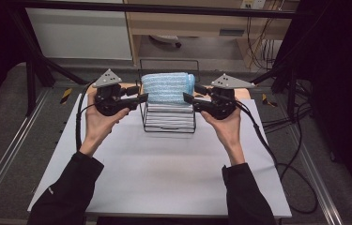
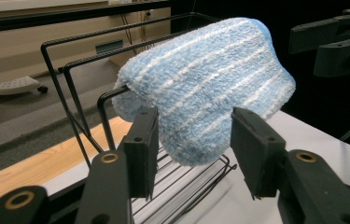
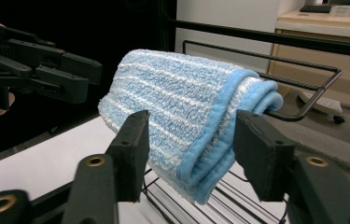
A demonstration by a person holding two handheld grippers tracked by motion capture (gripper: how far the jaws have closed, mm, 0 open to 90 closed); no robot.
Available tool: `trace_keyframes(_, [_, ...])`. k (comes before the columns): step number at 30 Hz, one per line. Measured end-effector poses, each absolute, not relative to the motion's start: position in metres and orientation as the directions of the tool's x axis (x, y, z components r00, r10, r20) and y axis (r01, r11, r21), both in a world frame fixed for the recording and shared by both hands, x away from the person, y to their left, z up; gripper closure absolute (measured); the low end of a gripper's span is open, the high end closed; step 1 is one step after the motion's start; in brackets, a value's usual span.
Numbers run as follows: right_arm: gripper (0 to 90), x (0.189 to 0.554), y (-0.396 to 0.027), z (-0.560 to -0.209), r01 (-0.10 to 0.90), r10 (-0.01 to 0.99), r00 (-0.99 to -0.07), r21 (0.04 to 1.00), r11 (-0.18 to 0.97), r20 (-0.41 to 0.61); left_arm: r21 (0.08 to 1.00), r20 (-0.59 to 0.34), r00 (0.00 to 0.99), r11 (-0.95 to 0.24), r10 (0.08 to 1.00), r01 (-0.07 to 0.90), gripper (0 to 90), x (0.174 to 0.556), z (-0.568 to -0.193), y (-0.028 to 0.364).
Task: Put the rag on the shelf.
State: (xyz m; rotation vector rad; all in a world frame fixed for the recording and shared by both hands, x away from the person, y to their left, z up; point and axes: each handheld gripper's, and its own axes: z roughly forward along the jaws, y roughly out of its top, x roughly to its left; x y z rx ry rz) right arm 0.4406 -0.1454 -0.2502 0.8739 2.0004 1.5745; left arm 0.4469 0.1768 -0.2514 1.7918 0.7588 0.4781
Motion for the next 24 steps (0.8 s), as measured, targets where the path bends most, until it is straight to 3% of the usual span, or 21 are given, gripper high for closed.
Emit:
trace_keyframes(10, [18.2, 0.426, -0.162, -0.257, 0.232, 0.719, -0.692, 0.962, 0.145, 0.058, 0.936, -0.031, 0.714, -0.229, 0.7, 0.266, 33.7, 0.432, -0.267, 0.197])
trace_keyframes(24, [3.7, 0.408, -0.197, -0.303, 0.323, 0.733, -0.672, 0.934, 0.156, 0.11, 0.907, -0.034, 0.685, -0.266, 0.728, 0.328, 20.9, 0.409, -0.321, 0.228])
